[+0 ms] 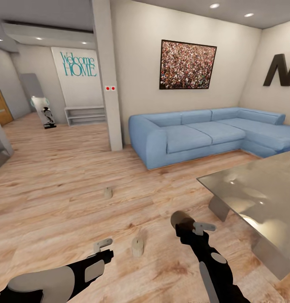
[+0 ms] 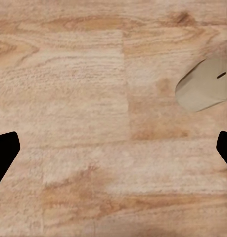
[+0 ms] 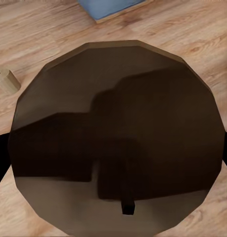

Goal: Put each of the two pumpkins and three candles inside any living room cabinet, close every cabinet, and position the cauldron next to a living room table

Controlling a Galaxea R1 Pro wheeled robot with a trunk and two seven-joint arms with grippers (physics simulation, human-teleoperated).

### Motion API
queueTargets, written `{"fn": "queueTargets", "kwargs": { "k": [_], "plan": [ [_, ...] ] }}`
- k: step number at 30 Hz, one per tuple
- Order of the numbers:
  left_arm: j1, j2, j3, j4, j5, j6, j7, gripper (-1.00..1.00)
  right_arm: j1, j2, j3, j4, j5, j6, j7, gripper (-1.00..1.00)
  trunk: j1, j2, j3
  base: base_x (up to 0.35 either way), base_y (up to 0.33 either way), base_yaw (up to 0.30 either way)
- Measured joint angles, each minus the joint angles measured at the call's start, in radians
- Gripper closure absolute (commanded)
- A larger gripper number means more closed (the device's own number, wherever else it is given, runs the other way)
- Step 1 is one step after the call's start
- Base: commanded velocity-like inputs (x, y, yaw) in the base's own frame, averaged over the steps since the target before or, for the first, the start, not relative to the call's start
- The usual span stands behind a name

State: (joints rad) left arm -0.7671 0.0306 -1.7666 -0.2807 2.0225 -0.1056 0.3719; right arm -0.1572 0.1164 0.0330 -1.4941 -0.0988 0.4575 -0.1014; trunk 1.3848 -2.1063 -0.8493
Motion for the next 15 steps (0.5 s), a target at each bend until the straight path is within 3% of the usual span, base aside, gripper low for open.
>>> {"fn": "queueTargets", "kwargs": {
  "k": [15],
  "plan": [
    [0.000,0.000,-0.001,-0.001,0.000,0.000,0.000,-1.00,0.000,-0.004,-0.005,-0.002,0.003,-0.001,0.000,1.00,0.000,0.000,-0.002,0.000,0.000,-0.020]
  ]
}}
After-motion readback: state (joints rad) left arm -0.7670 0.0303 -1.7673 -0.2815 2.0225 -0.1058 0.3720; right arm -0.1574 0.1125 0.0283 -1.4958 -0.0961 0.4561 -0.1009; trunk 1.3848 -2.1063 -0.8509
